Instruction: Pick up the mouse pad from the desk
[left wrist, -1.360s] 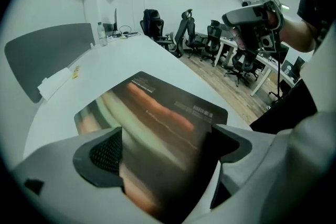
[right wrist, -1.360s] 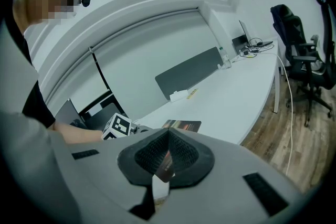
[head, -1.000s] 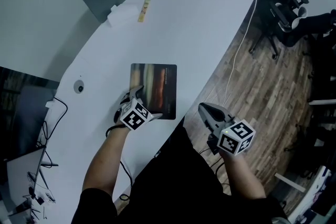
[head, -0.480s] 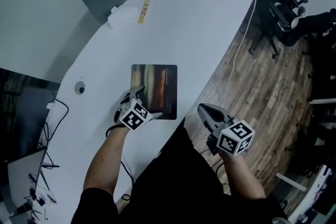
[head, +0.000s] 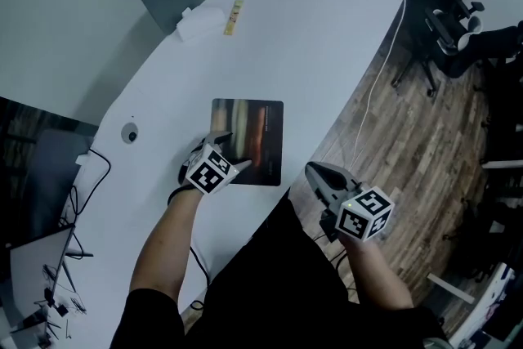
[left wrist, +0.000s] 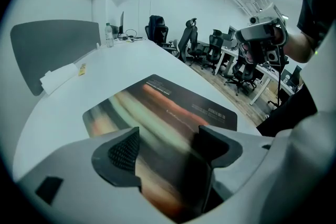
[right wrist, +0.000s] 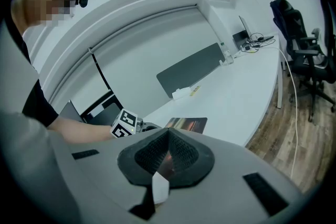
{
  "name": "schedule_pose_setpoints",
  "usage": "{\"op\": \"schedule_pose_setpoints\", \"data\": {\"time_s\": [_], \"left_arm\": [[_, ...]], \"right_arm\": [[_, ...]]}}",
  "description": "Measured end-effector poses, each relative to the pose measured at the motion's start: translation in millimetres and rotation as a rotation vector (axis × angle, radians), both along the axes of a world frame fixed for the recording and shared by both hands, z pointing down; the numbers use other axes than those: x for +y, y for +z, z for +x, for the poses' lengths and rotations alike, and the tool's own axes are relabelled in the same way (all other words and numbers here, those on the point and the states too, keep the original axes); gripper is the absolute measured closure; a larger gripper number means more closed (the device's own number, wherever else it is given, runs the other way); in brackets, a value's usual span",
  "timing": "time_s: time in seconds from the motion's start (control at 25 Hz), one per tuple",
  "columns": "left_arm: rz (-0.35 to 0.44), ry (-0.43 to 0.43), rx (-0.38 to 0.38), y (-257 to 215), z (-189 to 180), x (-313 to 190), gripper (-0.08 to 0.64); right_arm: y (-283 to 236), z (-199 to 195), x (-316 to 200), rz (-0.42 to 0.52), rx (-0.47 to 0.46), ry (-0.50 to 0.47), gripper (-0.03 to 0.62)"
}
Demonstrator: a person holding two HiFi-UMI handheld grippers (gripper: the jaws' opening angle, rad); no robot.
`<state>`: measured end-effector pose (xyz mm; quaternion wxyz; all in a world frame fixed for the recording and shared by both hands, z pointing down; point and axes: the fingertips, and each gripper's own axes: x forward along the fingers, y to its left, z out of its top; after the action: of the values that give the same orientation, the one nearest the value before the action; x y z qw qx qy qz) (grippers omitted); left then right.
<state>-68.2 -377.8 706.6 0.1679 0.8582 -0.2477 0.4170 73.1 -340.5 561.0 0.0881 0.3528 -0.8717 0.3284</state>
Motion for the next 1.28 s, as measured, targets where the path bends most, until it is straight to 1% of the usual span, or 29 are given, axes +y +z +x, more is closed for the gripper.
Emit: {"op": "schedule_pose_setpoints", "data": {"time_s": [0.08,0.12,0.16,0.2,0.24,0.32,0.4,0.56,0.8,0.92,0.96,1.0,1.04,1.08,1.12,1.16,1.28], "left_arm": [[-0.004,0.021,0.012,3.5,4.7,3.8,0.196],[-0.026,0.031,0.003,3.4,7.2,9.4,0.163],[-0.055,0.040,-0.009,1.7,10.1,16.1,0.096],[-0.079,0.053,-0.018,0.1,13.7,22.4,0.045],[-0.092,0.075,-0.028,0.5,17.9,27.7,0.011],[-0.079,0.140,-0.068,8.8,23.8,33.4,-0.023],[-0.056,0.174,-0.097,16.1,25.0,32.1,-0.029],[-0.058,0.177,-0.100,16.9,26.4,27.1,-0.029],[-0.026,0.168,-0.063,16.8,25.5,24.7,-0.028],[-0.024,0.155,-0.062,14.8,24.2,20.9,-0.021],[-0.021,0.134,-0.055,11.9,21.8,17.3,0.002],[-0.017,0.104,-0.047,7.8,18.2,12.2,0.052],[-0.012,0.072,-0.039,4.0,14.5,6.6,0.121],[-0.009,0.048,-0.033,1.4,11.8,1.8,0.176],[-0.007,0.034,-0.028,-0.2,10.1,-1.5,0.203],[-0.006,0.028,-0.024,-1.0,9.3,-3.3,0.214],[-0.008,0.015,-0.023,-1.4,8.5,-4.0,0.218]], "right_arm": [[1.1,-4.4,1.8,-0.003,0.000,-0.008,0.589],[1.5,-5.9,2.6,-0.005,0.000,-0.010,0.589],[1.3,-6.5,2.9,-0.005,0.000,-0.012,0.589],[0.8,-6.0,2.6,-0.004,0.001,-0.011,0.589],[0.2,-4.4,1.9,-0.003,0.002,-0.009,0.589],[0.6,0.4,1.5,0.001,0.007,0.000,0.589],[2.0,4.3,3.5,-0.003,0.012,0.012,0.589],[3.0,10.0,7.1,-0.011,0.010,0.024,0.589],[6.9,7.6,13.3,-0.019,0.003,0.022,0.589],[6.1,6.7,16.2,-0.014,0.001,0.016,0.589],[6.0,6.4,17.0,-0.013,0.001,0.015,0.589],[5.9,6.3,17.8,-0.012,0.000,0.015,0.589],[5.7,6.5,18.6,-0.013,-0.001,0.015,0.589],[5.5,7.0,19.5,-0.013,0.000,0.015,0.589],[5.3,7.8,20.4,-0.013,0.001,0.017,0.589],[5.2,8.6,21.0,-0.013,0.002,0.018,0.589],[3.7,9.8,21.1,-0.014,0.000,0.024,0.589]]}}
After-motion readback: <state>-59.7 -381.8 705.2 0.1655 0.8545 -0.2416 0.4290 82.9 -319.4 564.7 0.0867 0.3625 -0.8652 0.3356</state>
